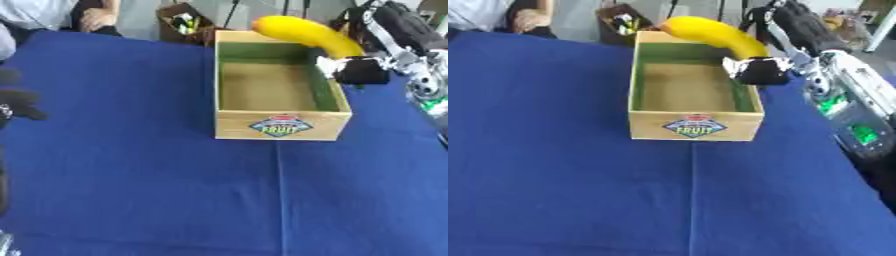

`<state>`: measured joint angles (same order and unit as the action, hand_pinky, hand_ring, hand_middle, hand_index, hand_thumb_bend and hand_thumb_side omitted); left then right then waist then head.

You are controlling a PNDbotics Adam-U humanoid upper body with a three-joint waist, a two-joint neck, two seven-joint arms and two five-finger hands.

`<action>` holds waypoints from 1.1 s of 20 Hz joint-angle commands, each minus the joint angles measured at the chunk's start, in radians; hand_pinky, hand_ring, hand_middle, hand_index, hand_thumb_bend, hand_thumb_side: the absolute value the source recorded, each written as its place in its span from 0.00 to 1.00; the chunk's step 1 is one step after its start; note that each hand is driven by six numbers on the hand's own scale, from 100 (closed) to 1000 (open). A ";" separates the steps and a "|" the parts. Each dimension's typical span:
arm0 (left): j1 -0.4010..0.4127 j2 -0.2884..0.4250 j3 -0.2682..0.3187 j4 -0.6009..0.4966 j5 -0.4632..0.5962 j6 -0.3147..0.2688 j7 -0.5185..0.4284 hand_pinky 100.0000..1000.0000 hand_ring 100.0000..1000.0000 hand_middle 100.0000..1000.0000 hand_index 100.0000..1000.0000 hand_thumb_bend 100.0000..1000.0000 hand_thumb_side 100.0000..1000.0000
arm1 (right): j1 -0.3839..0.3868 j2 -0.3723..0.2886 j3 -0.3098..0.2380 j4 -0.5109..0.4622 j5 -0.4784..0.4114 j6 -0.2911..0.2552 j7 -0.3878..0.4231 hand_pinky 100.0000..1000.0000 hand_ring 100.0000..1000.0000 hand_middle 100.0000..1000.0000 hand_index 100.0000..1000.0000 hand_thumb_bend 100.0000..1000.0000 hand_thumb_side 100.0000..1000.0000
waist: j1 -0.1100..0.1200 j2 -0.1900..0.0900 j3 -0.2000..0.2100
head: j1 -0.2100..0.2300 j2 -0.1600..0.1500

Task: Pick up objects on the table and place them in the box.

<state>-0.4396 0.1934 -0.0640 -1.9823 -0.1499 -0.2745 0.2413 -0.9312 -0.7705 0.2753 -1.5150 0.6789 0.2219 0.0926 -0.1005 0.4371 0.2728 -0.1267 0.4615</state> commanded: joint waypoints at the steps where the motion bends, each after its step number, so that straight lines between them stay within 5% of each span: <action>1: -0.016 0.014 -0.007 -0.018 0.004 -0.003 -0.006 0.44 0.55 0.62 0.75 0.00 1.00 | -0.036 -0.004 -0.010 0.040 0.032 -0.009 -0.014 0.48 0.48 0.27 0.42 0.00 0.46 | 0.001 -0.017 0.010 | -0.017 -0.022; 15: -0.031 0.006 -0.013 -0.018 0.012 -0.006 -0.016 0.44 0.55 0.62 0.75 0.00 1.00 | -0.078 0.055 0.012 0.172 0.123 -0.063 -0.020 0.50 0.51 0.29 0.46 0.00 0.50 | -0.013 0.002 0.056 | -0.059 -0.039; 17: -0.031 0.006 -0.012 -0.018 0.013 -0.006 -0.016 0.44 0.55 0.62 0.75 0.00 1.00 | -0.079 0.056 0.014 0.169 0.126 -0.072 -0.008 0.54 0.56 0.37 0.56 0.06 0.54 | -0.013 0.001 0.056 | -0.059 -0.038; 20: -0.031 0.006 -0.012 -0.018 0.013 -0.005 -0.017 0.44 0.55 0.62 0.75 0.00 1.00 | -0.078 0.054 0.022 0.161 0.139 -0.091 0.027 0.61 0.66 0.50 0.71 0.32 0.62 | -0.013 0.000 0.055 | -0.058 -0.037; 22: -0.030 0.005 -0.014 -0.018 0.014 -0.004 -0.018 0.44 0.55 0.62 0.75 0.00 1.00 | -0.079 0.054 0.021 0.154 0.145 -0.101 0.053 0.62 0.67 0.52 0.73 0.35 0.62 | -0.013 -0.001 0.052 | -0.057 -0.035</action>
<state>-0.4579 0.1926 -0.0755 -1.9823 -0.1403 -0.2779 0.2260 -0.9872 -0.6981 0.3026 -1.3413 0.8126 0.1279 0.1313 -0.1191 0.4618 0.3264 -0.1828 0.4364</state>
